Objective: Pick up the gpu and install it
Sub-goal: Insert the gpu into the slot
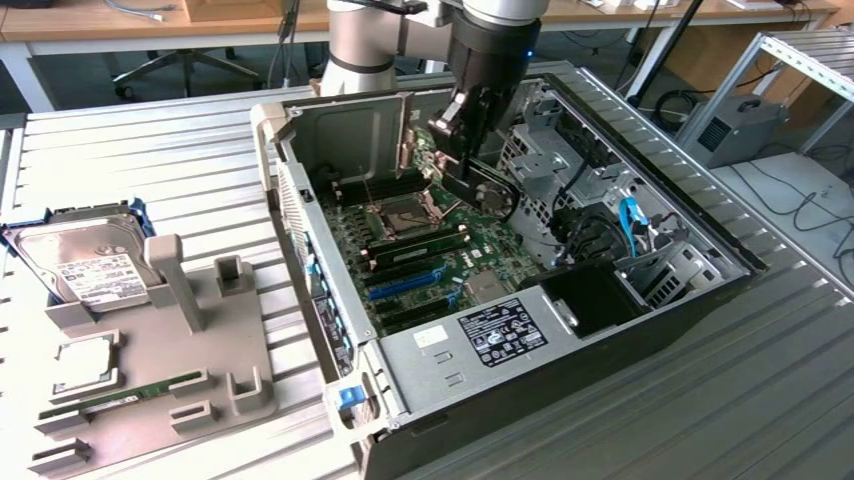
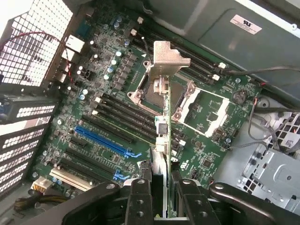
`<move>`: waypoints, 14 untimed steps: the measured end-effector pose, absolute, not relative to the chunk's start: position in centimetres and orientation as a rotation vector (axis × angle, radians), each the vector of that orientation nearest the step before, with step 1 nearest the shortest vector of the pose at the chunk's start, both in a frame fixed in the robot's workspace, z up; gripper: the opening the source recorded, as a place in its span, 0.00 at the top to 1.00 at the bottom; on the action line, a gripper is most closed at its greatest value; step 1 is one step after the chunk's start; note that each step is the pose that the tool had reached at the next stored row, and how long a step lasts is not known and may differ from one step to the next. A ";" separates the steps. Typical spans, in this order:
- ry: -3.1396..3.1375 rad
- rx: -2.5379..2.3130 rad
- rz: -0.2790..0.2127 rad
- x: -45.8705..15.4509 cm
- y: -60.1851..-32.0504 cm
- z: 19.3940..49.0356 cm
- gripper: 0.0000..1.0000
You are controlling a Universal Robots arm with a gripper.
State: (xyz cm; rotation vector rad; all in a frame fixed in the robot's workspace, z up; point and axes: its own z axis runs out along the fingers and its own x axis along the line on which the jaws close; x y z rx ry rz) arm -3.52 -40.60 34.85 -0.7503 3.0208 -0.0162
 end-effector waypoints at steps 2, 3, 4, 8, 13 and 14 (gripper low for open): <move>3.008 -0.800 -0.017 -3.5 -40.6 34.8 0.74; 3.006 -0.807 -0.017 -3.5 -40.6 34.8 0.74; 3.003 -0.818 -0.017 -3.5 -40.6 34.8 0.74; 2.994 -0.852 -0.017 -3.5 -40.6 34.8 0.74; 2.983 -0.890 -0.017 -3.5 -40.6 34.8 0.74; 2.981 -0.897 -0.017 -3.5 -40.6 34.8 0.74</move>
